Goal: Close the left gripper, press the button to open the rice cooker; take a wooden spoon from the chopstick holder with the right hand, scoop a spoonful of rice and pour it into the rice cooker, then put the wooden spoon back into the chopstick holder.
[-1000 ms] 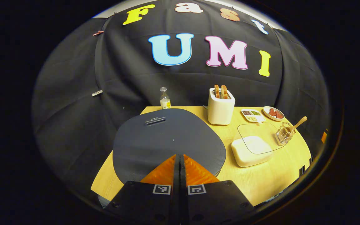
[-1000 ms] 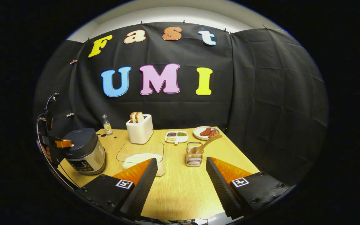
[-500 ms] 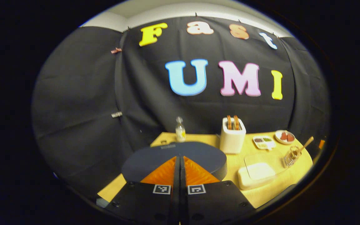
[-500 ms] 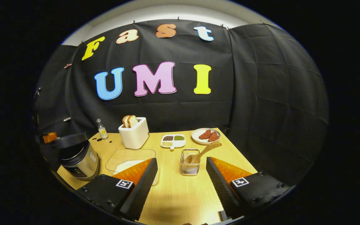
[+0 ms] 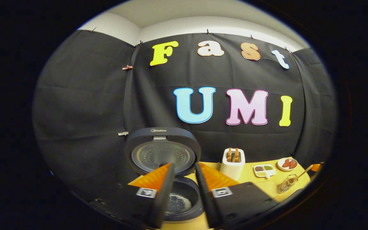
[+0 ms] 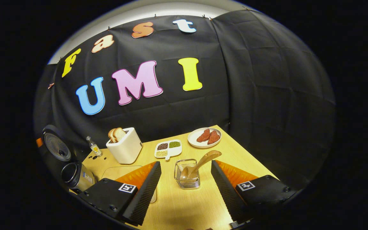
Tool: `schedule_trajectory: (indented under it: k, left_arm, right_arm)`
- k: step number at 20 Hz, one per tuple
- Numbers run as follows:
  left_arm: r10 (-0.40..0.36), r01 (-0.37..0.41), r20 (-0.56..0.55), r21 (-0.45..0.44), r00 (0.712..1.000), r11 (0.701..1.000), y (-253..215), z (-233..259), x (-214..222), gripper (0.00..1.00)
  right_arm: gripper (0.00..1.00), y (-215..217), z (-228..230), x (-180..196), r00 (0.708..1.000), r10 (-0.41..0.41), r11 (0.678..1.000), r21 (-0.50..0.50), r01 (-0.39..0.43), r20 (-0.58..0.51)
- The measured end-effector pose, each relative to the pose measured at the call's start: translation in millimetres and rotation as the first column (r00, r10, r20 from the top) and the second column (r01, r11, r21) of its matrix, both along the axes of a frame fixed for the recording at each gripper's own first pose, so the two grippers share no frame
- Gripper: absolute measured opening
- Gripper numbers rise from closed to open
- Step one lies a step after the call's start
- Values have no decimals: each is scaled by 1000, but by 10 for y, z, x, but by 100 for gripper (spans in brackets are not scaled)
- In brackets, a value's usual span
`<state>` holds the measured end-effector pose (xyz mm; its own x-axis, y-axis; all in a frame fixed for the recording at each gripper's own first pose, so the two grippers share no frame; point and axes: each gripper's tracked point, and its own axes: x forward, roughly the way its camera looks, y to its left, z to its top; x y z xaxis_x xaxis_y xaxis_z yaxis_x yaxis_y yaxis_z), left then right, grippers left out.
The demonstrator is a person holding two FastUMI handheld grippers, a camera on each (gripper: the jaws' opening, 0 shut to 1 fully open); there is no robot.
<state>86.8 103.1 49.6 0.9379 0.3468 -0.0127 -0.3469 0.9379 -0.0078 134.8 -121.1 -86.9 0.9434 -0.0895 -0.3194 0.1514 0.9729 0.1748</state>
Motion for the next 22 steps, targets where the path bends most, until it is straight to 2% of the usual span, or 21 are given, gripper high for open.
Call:
schedule_trajectory:
  k: [2,3,12,18,20,22]
  left_arm:
    - [4,-4,-17,-21,1000,1000,-88,-94,-6,89]
    - [8,-9,-28,-30,1000,1000,-154,-140,-1,98]
    - [57,-66,-126,-66,990,996,-480,-450,-41,98]
    - [51,-66,-210,-67,976,996,-794,-726,-90,98]
    - [49,-67,-230,-69,972,995,-918,-793,-103,98]
    - [35,-53,-240,-67,970,996,-1073,-841,-110,98]
  right_arm:
    - [98,-93,-86,133,1000,-19,1000,22,19,-15]
    - [98,-151,-132,201,999,-30,999,30,31,-30]
    - [98,-519,-664,703,987,-96,984,138,114,-131]
    - [97,-467,-959,981,983,-54,970,223,94,-177]
    - [90,-438,-993,1050,983,-41,965,249,85,-177]
    - [71,-413,-1010,1117,983,-39,954,287,90,-181]
